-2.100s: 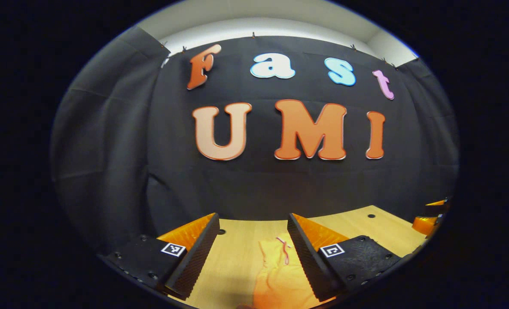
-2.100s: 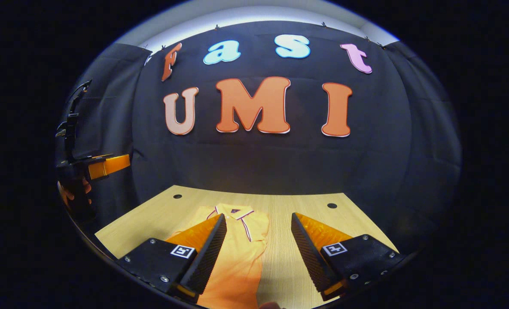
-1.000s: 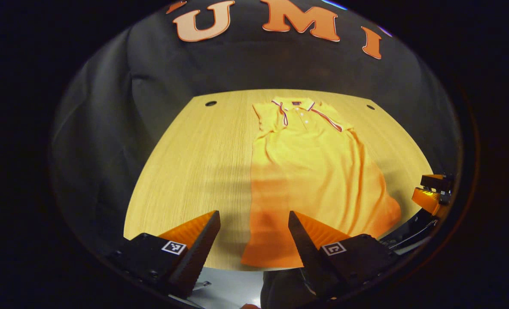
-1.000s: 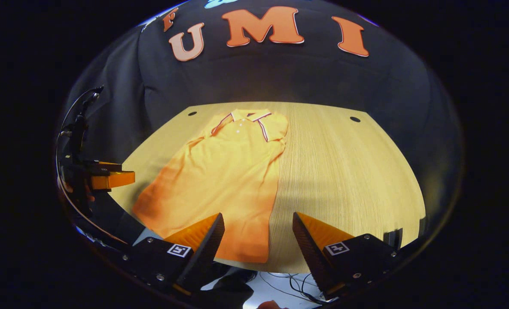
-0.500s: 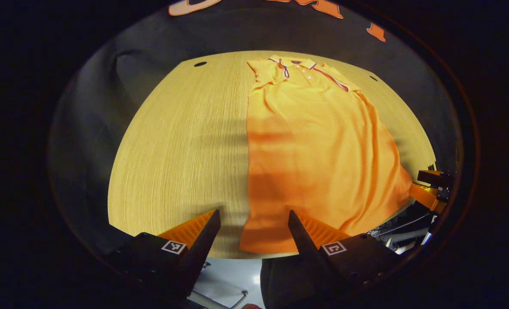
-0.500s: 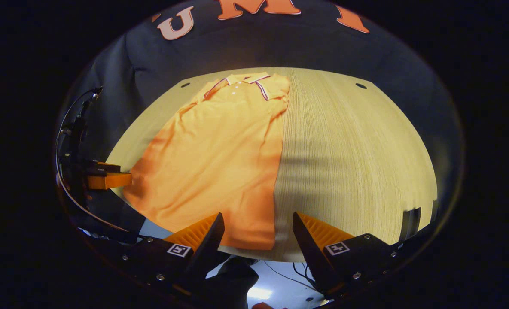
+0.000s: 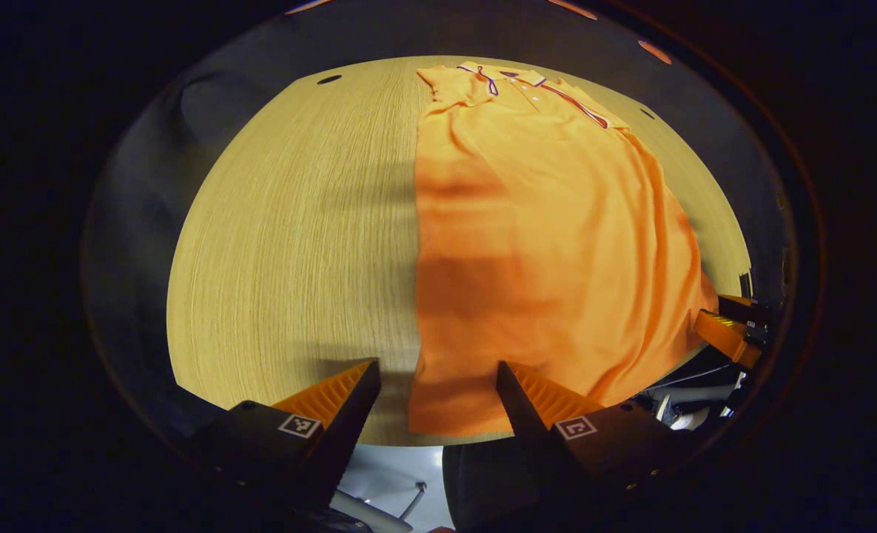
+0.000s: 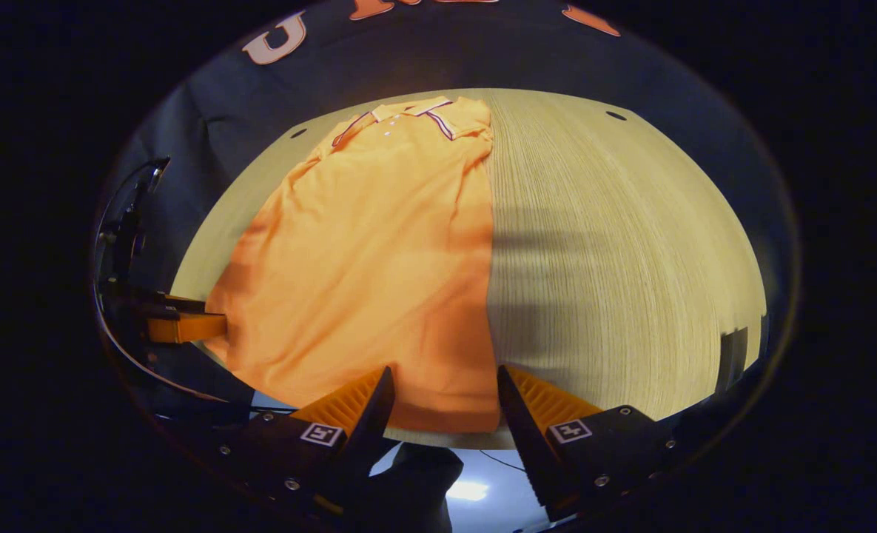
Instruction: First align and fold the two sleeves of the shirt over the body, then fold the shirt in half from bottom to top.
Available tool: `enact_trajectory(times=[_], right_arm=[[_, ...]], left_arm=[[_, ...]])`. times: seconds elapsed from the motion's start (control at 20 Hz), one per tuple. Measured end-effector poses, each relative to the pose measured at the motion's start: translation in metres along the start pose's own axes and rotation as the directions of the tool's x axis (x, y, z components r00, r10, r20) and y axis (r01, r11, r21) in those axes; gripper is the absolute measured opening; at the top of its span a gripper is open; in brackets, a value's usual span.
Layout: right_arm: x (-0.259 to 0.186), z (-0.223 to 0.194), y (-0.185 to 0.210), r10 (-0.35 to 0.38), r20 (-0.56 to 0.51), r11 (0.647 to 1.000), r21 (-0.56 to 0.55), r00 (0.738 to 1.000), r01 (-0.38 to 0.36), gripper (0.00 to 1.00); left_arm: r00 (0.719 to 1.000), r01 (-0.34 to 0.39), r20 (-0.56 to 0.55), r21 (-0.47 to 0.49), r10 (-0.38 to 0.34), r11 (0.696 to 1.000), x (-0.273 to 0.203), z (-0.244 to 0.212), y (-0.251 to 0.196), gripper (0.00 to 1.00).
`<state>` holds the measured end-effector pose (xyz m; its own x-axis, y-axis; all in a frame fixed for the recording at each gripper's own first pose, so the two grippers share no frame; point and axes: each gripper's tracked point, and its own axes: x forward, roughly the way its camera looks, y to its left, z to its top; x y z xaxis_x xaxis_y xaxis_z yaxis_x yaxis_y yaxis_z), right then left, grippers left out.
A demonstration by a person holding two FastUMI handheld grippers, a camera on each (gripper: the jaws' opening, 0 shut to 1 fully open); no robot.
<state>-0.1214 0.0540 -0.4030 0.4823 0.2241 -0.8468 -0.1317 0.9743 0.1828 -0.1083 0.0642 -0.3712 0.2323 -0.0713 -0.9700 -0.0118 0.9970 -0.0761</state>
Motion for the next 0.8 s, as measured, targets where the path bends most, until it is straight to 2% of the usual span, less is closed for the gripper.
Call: enact_trajectory(times=[0.05, 0.15, 0.2, 0.25, 0.3, 0.4, 0.45, 0.5, 0.55, 0.6, 0.7, 0.8], right_arm=[[0.001, -0.003, -0.003, -0.020, -0.018, 0.999, -0.042, 1.000, 0.019, 0.79], [0.001, -0.001, -0.011, -0.050, -0.015, 0.998, -0.048, 0.999, 0.050, 0.52], [0.002, 0.001, -0.014, -0.058, -0.014, 0.998, -0.022, 0.998, 0.058, 0.49], [0.004, 0.000, -0.013, -0.049, -0.019, 0.999, 0.015, 0.999, 0.050, 0.34], [0.001, 0.000, -0.005, 0.004, -0.030, 0.999, 0.038, 1.000, -0.003, 0.24], [0.001, -0.003, 0.009, 0.093, -0.043, 0.992, 0.089, 0.995, -0.089, 0.23], [0.006, -0.007, 0.006, 0.125, -0.056, 0.987, 0.108, 0.991, -0.119, 0.23], [0.002, -0.002, 0.013, 0.147, -0.037, 0.971, 0.197, 0.988, -0.137, 0.15], [-0.002, -0.005, 0.024, 0.218, -0.052, 0.944, 0.265, 0.975, -0.197, 0.07], [0.000, -0.007, 0.027, 0.227, -0.044, 0.931, 0.303, 0.973, -0.204, 0.07], [-0.001, -0.002, 0.025, 0.228, -0.021, 0.934, 0.288, 0.973, -0.213, 0.07], [-0.011, 0.012, 0.030, 0.255, 0.044, 0.927, 0.272, 0.966, -0.257, 0.06]], left_arm=[[1.000, 0.000, -0.004, -0.003, 0.000, 1.000, -0.001, -0.001, 0.000, 0.99], [1.000, 0.003, -0.006, 0.006, -0.003, 1.000, -0.001, -0.001, 0.000, 0.99], [1.000, 0.003, -0.003, 0.011, -0.003, 1.000, -0.001, -0.001, 0.000, 0.98], [1.000, 0.011, 0.007, 0.016, -0.011, 1.000, -0.001, 0.000, -0.001, 0.98], [0.999, 0.024, 0.027, 0.013, -0.024, 1.000, 0.001, 0.002, -0.004, 0.90], [0.997, 0.062, 0.052, -0.021, -0.061, 0.998, 0.000, 0.004, -0.015, 0.38], [0.997, 0.067, 0.049, -0.008, -0.066, 0.998, -0.001, 0.007, -0.017, 0.12], [0.996, 0.069, 0.058, 0.004, -0.069, 0.998, 0.005, 0.003, -0.015, 0.08], [0.993, 0.095, 0.073, -0.028, -0.093, 0.995, 0.013, 0.004, -0.021, 0.08], [0.992, 0.107, 0.066, -0.033, -0.104, 0.994, 0.001, 0.004, -0.023, 0.01], [0.991, 0.107, 0.077, -0.017, -0.106, 0.994, -0.002, 0.005, -0.023, 0.02], [0.988, 0.123, 0.092, -0.003, -0.122, 0.992, -0.006, 0.009, -0.027, 0.01]])
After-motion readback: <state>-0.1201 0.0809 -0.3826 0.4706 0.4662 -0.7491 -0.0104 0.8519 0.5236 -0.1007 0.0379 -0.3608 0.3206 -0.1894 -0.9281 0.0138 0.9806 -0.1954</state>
